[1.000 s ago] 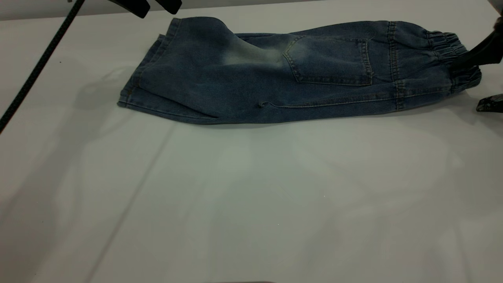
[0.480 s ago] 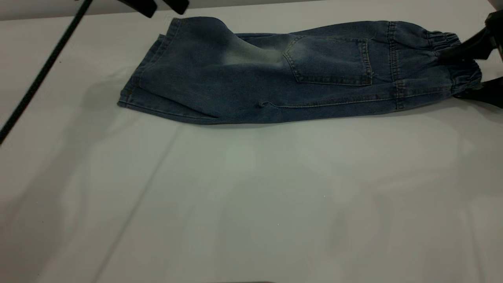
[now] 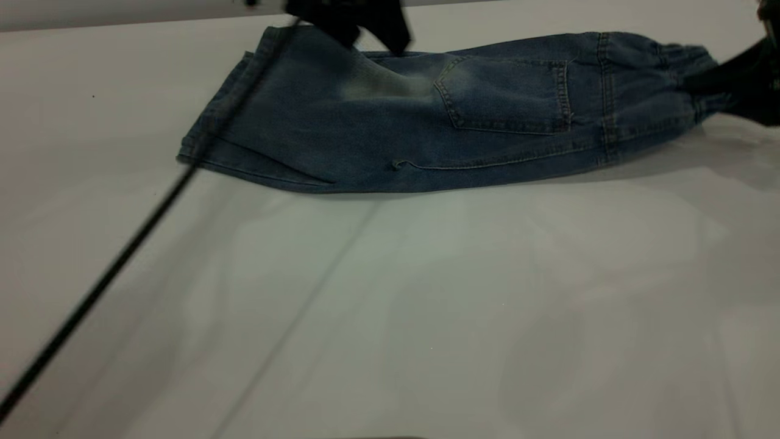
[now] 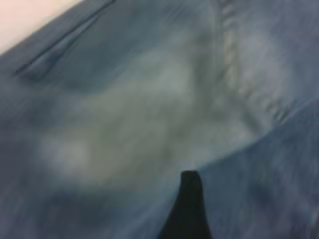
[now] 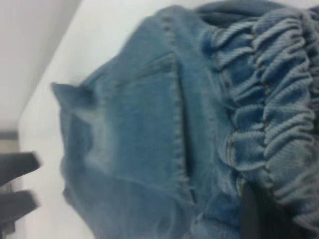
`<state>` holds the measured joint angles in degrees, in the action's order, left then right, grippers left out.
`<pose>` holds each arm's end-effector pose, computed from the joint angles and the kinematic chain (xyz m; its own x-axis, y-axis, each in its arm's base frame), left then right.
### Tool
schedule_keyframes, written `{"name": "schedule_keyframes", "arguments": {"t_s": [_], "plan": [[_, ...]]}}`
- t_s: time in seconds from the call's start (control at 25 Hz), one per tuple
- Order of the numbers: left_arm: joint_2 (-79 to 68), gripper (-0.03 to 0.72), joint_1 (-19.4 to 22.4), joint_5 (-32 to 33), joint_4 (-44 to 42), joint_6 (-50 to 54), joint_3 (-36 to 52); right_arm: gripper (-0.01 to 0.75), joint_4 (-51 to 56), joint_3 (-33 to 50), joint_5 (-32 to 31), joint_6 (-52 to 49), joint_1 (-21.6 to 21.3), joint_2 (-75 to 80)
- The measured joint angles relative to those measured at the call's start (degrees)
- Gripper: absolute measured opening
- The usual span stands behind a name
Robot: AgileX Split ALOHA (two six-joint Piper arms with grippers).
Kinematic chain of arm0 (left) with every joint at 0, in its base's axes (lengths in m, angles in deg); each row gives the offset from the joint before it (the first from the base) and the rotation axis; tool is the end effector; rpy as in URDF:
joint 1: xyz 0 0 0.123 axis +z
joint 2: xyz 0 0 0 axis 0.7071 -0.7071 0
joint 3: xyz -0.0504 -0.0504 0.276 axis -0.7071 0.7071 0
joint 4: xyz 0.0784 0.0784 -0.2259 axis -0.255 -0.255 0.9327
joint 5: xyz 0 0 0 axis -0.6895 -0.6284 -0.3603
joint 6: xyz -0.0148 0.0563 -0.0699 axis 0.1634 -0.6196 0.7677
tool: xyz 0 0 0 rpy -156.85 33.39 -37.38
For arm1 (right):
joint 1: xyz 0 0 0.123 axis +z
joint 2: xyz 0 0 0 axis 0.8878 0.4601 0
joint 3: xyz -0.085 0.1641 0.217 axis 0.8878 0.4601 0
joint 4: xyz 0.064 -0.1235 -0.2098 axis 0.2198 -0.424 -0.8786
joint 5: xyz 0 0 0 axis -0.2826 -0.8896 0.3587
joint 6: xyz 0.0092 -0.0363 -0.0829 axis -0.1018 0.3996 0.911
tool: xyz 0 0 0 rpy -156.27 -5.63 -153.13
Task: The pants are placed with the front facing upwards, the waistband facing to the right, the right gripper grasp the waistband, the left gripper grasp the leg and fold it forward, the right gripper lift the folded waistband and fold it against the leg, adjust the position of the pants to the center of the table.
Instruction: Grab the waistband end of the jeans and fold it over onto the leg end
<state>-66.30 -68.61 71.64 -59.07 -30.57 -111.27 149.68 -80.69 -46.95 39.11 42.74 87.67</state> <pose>0.4545 -0.2278 0.1437 -0.6676 0.4881 -0.5622 0.6613 0.7357 -0.1465 0.3581 -0.0524 0.0470 -0.7852 0.5653 -0.2528 0.1179 0.5372 0.8351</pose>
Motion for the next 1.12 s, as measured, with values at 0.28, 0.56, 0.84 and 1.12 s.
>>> {"name": "schedule_keyframes", "arguments": {"t_s": [0.28, 0.56, 0.84, 1.12], "plan": [[-8.8, 0.587, -6.7, -1.7, -5.7, -0.2, -8.9, 0.054, -3.2, 0.0, -3.1, -1.2, 0.0, -4.4], [-15.9, 0.587, -10.5, 0.7, -18.4, 5.4, -14.9, 0.053, -3.6, 0.0, -7.7, -1.9, 0.7, -4.9], [-16.5, 0.587, -10.8, 1.6, -20.1, 8.2, -16.1, 0.053, -3.6, -2.4, -10.3, -3.9, 5.8, -5.7], [-17.2, 0.587, -10.8, 4.0, -20.6, 8.6, -18.4, 0.053, -3.9, -9.2, -10.5, -8.2, 13.9, -6.1]]}}
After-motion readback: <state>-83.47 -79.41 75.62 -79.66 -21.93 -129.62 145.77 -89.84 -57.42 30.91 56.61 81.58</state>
